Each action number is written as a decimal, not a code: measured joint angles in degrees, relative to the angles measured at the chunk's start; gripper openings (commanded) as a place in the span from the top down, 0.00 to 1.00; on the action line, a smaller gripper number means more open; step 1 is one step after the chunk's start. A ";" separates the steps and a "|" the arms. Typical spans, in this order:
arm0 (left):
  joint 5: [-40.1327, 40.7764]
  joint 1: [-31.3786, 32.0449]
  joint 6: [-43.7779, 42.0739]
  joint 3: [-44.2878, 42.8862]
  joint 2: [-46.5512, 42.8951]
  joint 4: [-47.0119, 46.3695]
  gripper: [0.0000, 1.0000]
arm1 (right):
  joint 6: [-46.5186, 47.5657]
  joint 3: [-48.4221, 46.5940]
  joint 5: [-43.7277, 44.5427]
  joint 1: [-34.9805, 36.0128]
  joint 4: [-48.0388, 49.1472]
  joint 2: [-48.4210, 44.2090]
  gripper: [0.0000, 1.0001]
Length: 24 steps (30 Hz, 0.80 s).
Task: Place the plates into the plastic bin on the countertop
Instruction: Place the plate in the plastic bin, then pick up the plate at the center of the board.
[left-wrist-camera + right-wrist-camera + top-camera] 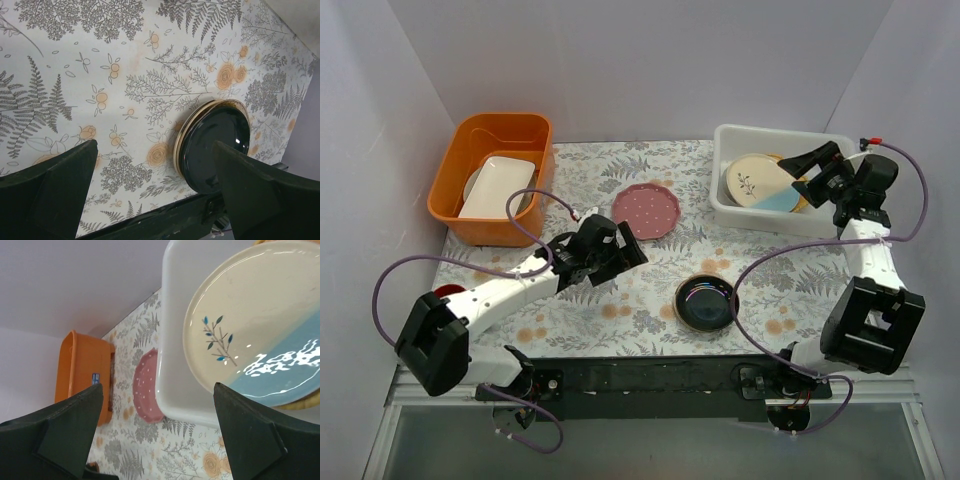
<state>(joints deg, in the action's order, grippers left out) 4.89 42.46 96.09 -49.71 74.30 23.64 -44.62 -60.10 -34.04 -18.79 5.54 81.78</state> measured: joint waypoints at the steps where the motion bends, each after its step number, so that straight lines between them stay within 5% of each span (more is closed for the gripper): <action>1: -0.50 -0.22 -0.13 -0.76 1.49 -0.31 0.02 | 0.46 0.20 -0.22 1.07 -0.68 -0.83 0.02; 18: -11.08 -12.07 -0.22 -1.42 15.56 -11.08 0.03 | 7.15 12.02 -1.81 14.23 -9.07 -18.49 0.03; 24: -13.03 -13.64 0.59 -3.85 23.39 -14.08 0.11 | 7.98 17.88 -2.23 18.27 -10.80 -22.05 0.04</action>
<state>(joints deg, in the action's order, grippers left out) -8.14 28.82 96.68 -53.56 97.69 9.56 -36.64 -42.22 -36.27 -0.51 -5.26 59.72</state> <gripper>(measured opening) 0.931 0.969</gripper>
